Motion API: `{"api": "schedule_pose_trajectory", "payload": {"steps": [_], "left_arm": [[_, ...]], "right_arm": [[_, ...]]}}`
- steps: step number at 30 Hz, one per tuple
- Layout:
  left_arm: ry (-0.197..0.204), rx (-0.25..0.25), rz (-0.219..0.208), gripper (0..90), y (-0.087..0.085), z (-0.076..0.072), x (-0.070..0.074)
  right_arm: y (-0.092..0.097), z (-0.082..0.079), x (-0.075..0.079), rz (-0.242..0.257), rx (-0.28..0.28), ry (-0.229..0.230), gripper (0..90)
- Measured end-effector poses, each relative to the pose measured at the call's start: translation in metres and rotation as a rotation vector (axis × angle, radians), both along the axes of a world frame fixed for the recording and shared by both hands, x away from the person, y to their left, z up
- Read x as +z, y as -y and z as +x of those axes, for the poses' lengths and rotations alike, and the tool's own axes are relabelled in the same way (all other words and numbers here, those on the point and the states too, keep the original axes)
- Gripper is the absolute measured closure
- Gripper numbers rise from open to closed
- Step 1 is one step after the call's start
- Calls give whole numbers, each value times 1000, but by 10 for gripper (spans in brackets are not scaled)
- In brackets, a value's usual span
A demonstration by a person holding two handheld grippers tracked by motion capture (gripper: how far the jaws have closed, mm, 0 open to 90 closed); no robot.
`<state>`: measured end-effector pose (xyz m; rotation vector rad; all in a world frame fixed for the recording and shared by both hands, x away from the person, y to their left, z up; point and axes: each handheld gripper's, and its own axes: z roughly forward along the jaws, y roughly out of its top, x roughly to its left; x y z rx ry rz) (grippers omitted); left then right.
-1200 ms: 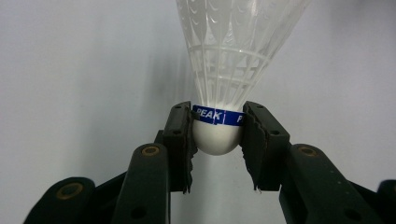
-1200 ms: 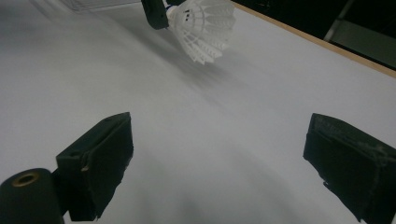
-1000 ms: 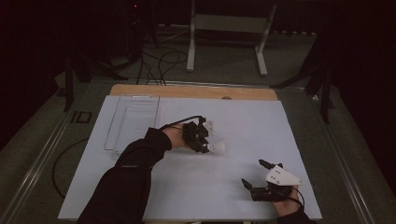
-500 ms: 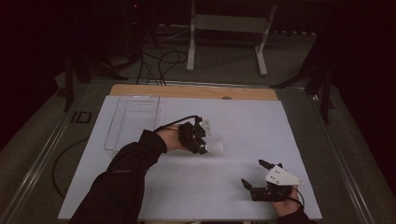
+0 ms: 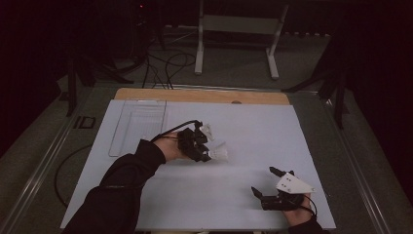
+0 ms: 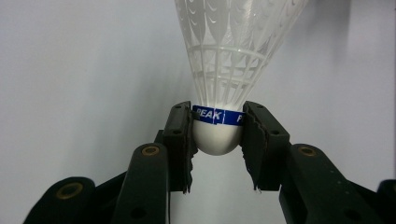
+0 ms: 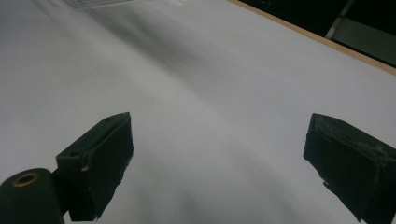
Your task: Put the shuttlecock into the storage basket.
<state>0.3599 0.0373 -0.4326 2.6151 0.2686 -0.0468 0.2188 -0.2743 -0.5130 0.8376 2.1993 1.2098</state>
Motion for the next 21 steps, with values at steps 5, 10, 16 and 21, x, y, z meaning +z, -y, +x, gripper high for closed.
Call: {"api": "schedule_pose_trajectory", "payload": {"steps": [5,10,16,21], "left_arm": [[4,18,3,654,-1,-3,4],[-23,27,8,654,0,-7,9],[-22,60,7,654,-1,-10,15],[-17,84,-2,655,-5,-11,22]], "right_arm": [[0,0,0,2,1,-2,82],[0,0,0,1,0,-2,82],[0,0,0,-1,0,-3,82],[0,0,0,0,1,-3,82]]}}
